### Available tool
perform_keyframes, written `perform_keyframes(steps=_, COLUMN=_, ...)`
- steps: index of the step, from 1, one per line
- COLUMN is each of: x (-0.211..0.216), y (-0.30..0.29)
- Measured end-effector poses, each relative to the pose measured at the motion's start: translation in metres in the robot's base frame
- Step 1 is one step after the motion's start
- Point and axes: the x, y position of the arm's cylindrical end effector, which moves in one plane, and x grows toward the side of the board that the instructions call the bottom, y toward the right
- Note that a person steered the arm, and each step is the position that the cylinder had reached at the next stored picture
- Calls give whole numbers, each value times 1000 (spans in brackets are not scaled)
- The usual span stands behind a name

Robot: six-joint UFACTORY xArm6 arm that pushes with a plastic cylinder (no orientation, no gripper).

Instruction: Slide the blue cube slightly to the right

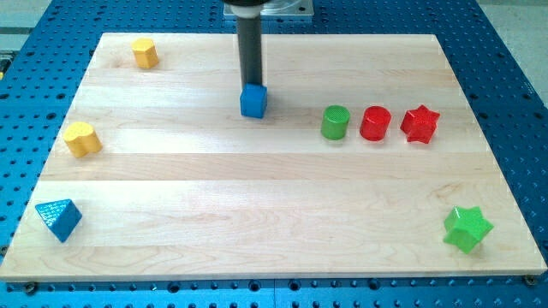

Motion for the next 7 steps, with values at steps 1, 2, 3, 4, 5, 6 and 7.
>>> perform_keyframes(steps=1, x=12, y=6)
perform_keyframes(steps=2, x=-10, y=-31)
perform_keyframes(steps=3, x=13, y=-74)
perform_keyframes(steps=4, x=27, y=-31)
perform_keyframes(steps=5, x=32, y=-23)
perform_keyframes(steps=6, x=34, y=-44)
perform_keyframes(steps=7, x=56, y=-28)
